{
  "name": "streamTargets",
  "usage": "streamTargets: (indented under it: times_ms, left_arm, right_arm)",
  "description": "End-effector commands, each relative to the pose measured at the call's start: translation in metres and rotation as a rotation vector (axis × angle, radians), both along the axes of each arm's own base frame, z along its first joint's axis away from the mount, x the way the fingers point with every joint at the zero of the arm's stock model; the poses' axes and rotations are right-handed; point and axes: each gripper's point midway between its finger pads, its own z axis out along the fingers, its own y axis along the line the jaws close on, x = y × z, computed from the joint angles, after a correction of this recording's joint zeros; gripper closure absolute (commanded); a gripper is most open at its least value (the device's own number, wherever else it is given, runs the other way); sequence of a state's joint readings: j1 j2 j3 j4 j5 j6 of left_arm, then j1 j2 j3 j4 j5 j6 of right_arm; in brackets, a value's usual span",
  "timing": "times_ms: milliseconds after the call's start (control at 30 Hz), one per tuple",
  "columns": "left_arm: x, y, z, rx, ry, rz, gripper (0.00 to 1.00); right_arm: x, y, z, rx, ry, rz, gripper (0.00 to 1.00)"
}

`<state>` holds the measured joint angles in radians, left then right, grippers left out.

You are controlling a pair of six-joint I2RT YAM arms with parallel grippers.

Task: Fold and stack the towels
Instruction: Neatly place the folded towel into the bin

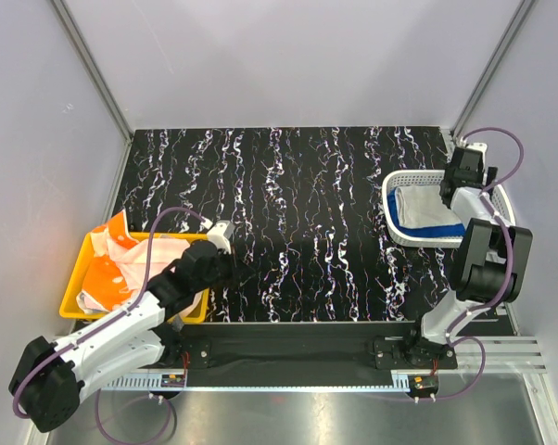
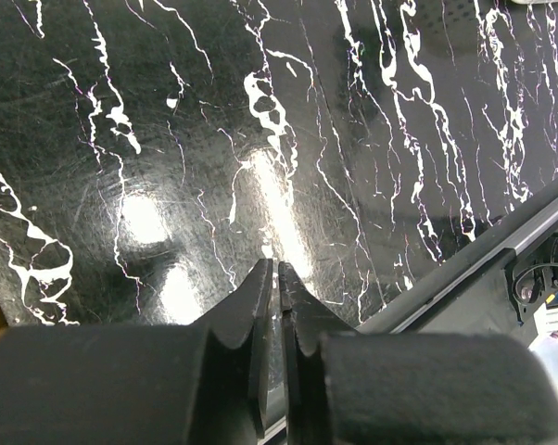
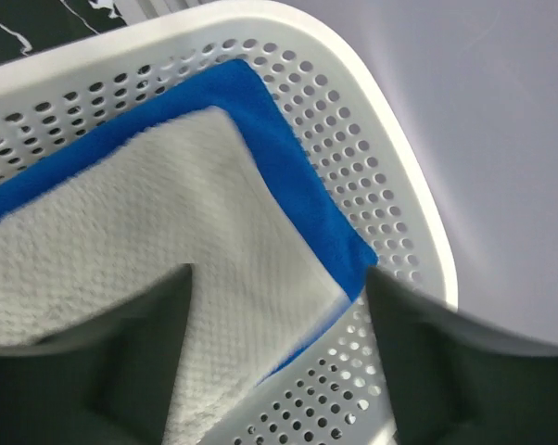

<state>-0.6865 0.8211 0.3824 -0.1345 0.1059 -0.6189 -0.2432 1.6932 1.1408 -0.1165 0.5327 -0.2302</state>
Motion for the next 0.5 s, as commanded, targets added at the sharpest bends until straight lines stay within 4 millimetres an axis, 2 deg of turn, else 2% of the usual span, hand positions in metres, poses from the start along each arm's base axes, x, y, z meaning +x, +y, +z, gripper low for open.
streamTargets:
  times_ms: [0, 33, 100, 167, 233, 267, 333, 367, 400, 433, 467]
  left_arm:
    - [0.007, -0.005, 0.010, -0.020, -0.050, -0.005, 0.89]
    - [0.008, -0.005, 0.012, -0.024, -0.055, -0.003, 0.89]
    - [0.010, -0.003, 0.012, -0.018, -0.057, 0.019, 0.88]
    - [0.014, 0.000, 0.015, -0.017, -0.067, 0.044, 0.86]
    - [0.018, 0.000, 0.023, -0.008, -0.070, 0.055, 0.86]
    - [0.021, 0.001, 0.027, -0.003, -0.077, 0.072, 0.86]
    - [0.026, -0.001, 0.039, -0.012, -0.084, 0.086, 0.84]
    - [0.028, -0.002, 0.043, -0.013, -0.083, 0.090, 0.83]
    - [0.031, -0.005, 0.054, -0.028, -0.094, 0.093, 0.83]
    - [0.036, -0.002, 0.056, -0.014, -0.096, 0.116, 0.82]
    - [0.040, -0.001, 0.056, 0.006, -0.089, 0.134, 0.82]
  right_arm:
    - [0.012, -0.009, 0.027, 0.006, -0.124, -0.082, 0.12]
    - [0.014, -0.009, 0.034, 0.018, -0.147, -0.092, 0.01]
    - [0.013, -0.005, 0.045, 0.065, -0.191, -0.124, 0.00]
    - [0.014, 0.000, 0.078, 0.121, -0.322, -0.181, 0.00]
    - [0.011, 0.009, 0.095, 0.181, -0.366, -0.181, 0.00]
    - [0.012, 0.022, 0.109, 0.259, -0.432, -0.158, 0.00]
    - [0.007, 0.043, 0.115, 0.366, -0.495, -0.121, 0.00]
    - [0.009, 0.067, 0.136, 0.503, -0.593, -0.067, 0.00]
    - [0.008, 0.080, 0.138, 0.571, -0.620, -0.045, 0.00]
    - [0.004, 0.094, 0.127, 0.634, -0.615, -0.039, 0.00]
    - [0.008, 0.126, 0.133, 0.718, -0.634, 0.031, 0.00]
